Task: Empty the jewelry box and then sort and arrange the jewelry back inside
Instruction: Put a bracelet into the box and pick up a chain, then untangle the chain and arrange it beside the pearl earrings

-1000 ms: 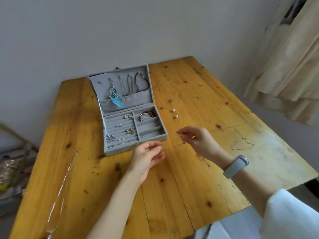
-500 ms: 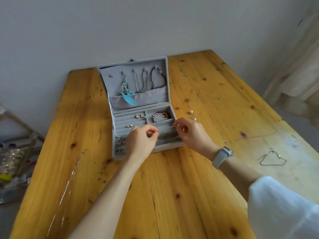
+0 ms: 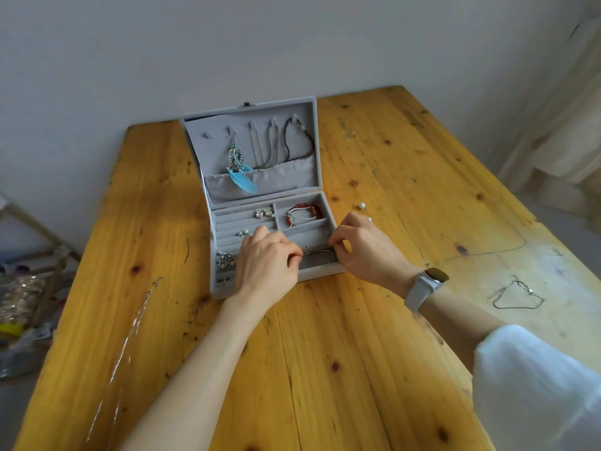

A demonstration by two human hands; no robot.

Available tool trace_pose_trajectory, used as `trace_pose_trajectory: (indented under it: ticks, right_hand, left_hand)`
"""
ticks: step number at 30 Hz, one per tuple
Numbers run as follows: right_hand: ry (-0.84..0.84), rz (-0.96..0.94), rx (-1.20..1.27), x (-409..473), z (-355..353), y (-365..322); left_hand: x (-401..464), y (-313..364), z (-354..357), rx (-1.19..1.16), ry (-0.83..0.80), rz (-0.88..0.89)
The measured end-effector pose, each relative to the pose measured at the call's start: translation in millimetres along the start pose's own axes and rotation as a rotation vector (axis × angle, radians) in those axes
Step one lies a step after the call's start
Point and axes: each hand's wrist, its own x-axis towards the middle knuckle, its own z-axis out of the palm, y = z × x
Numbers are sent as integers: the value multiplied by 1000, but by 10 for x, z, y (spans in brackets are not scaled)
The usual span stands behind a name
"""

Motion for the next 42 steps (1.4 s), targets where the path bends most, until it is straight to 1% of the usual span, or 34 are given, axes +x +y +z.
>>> trace_pose_trajectory:
  ticks: [4, 7, 11, 14, 17, 21, 24, 27, 30, 31, 34, 36, 38, 40, 42]
  right_hand:
    - [-30, -68, -106, -27, -32, -18]
    - [-59, -114, -174, -72, 12, 25]
    - [-28, -138, -188, -158, 64, 30]
    - [-27, -108, -181, -191, 63, -4]
    - [-17, -94, -138, -130, 1, -16]
    - [-46, -62, -87, 8, -95, -45]
    - [12, -94, -99, -10, -78, -108]
    - [82, -192, -89, -160, 42, -280]
    - [66, -285, -1, -251, 214, -557]
    - [55, -306, 29, -255, 274, -652]
    - [6, -358, 51, -270, 442, -936]
    - [-34, -391, 58, -293, 536, -1100]
    - [-56, -410, 90, -314, 613, -1224]
    - [-71, -404, 135, -332, 679, -1320]
    - [-90, -372, 166, -352, 740, -1399]
  left_hand:
    - [-80, -29, 12, 39, 39, 30]
    - [-157, -20, 13, 109, 2, 71]
    - [-214, -38, 24, 192, -64, 86]
    - [-251, -55, 23, 176, -104, 69]
    - [-207, -88, -82, 119, -96, 55]
    - [-49, -179, -298, 76, -71, 32]
    - [-44, -242, -355, 41, -84, -21]
    - [-301, -309, -355, -39, -24, -127]
    - [-708, -461, -387, -29, 113, -347]
    - [-848, -525, -429, -4, 116, -449]
    - [-1239, -763, -585, 109, 13, -763]
    - [-1446, -907, -674, 132, -13, -897]
    - [-1562, -1011, -689, 81, 37, -912]
    - [-1594, -1044, -671, 53, 57, -856]
    - [-1587, -1032, -669, 50, 41, -806]
